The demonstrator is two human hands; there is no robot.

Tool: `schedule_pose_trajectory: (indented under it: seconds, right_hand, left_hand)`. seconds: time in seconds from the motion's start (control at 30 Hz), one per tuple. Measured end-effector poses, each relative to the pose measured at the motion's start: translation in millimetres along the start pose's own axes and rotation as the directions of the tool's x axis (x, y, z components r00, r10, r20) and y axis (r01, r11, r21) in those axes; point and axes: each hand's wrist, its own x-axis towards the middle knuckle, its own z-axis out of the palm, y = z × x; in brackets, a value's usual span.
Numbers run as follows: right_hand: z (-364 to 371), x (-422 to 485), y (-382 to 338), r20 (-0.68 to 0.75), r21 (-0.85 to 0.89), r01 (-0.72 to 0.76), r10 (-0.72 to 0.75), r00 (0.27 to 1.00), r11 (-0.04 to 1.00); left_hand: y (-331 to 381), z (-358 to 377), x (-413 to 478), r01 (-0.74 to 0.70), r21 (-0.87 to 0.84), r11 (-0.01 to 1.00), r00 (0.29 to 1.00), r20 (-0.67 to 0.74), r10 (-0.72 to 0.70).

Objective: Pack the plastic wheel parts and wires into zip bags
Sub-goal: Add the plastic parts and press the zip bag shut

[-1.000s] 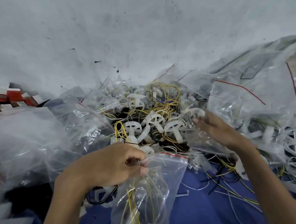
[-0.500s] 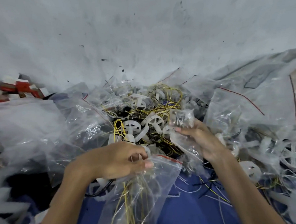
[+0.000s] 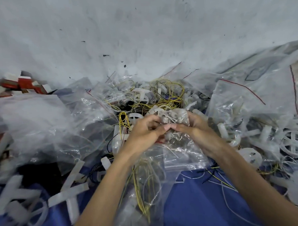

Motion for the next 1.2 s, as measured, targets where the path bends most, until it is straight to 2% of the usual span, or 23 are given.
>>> schedule_pose_trajectory:
  seconds: [0.1,0.2,0.27,0.33,0.4,0.47,0.53,0.6,0.63,0.67,0.7,0.77,0.83,0.9,1.03,1.1,1.17,1.2]
  right_hand:
    - [3,-8,6,-0.088,0.104,0.028,-0.019,0.996,0.994]
    - [2,-14,9,-0.169,0.340,0.076,-0.019,0.985,0.937]
    - [-1,-16,10,-0.209,0.387,0.095,-0.013,0.978,0.917]
    - [1,-17,11,-0.246,0.242,0.107,-0.046,0.968,0.964]
    - [5,-16,13,-0.311,0.011,0.132,-0.122,0.943,0.991]
    - [5,-16,13,-0.352,-0.228,0.171,-0.245,0.903,0.959]
    - [2,-13,5,-0.353,-0.332,0.204,-0.322,0.878,0.921]
    - [-2,-7,-5,-0.364,-0.397,0.181,-0.335,0.869,0.900]
    - [-3,-3,-11,-0.365,-0.455,0.170,-0.357,0.860,0.874]
    - [-3,2,-16,-0.361,-0.527,0.158,-0.388,0.848,0.835]
    - [-2,6,-21,-0.359,-0.594,0.149,-0.427,0.830,0.790]
    - [4,9,-28,-0.345,-0.682,0.174,-0.522,0.780,0.711]
    - [12,8,-33,-0.298,-0.773,0.206,-0.631,0.716,0.600]
    - [14,8,-36,-0.259,-0.780,0.256,-0.668,0.698,0.571]
    - [16,6,-38,-0.115,-0.703,0.345,-0.578,0.808,0.622]
    - [15,3,-40,-0.070,-0.694,0.340,-0.529,0.846,0.635]
    - [10,0,-41,-0.027,-0.663,0.300,-0.421,0.906,0.686]
    - [7,-2,-40,0.008,-0.579,0.272,-0.328,0.945,0.769]
  left_hand:
    - [-3,3,-3,-0.042,-0.081,0.996,0.998,-0.052,0.038]
    - [-3,5,-9,-0.119,0.006,0.993,0.987,-0.107,0.119]
    - [-3,6,-12,-0.164,0.091,0.982,0.978,-0.115,0.174]
    - [-3,7,-14,-0.200,0.139,0.970,0.975,-0.075,0.211]
    - [-2,11,-16,-0.258,0.224,0.940,0.962,-0.029,0.271]
    - [3,15,-18,-0.316,0.394,0.863,0.942,0.018,0.336]
    - [7,18,-17,-0.342,0.563,0.752,0.923,0.050,0.383]
    - [9,19,-16,-0.314,0.671,0.672,0.896,-0.026,0.444]
    - [11,19,-15,-0.305,0.675,0.672,0.870,-0.090,0.485]
    - [11,18,-13,-0.296,0.639,0.710,0.860,-0.145,0.489]
    - [12,18,-12,-0.274,0.559,0.783,0.882,-0.178,0.436]
    - [14,20,-11,-0.182,0.253,0.950,0.957,-0.177,0.231]
    - [18,16,-10,-0.134,-0.029,0.991,0.971,-0.204,0.125]
    - [24,8,-12,-0.124,-0.112,0.986,0.962,-0.257,0.092]
    - [28,-2,-18,-0.128,-0.359,0.924,0.987,-0.139,0.082]
    - [28,-3,-15,-0.171,-0.474,0.864,0.979,-0.180,0.095]
    - [28,-2,-10,-0.195,-0.510,0.838,0.971,-0.221,0.092]
    - [27,-2,-8,-0.218,-0.444,0.869,0.962,-0.250,0.114]
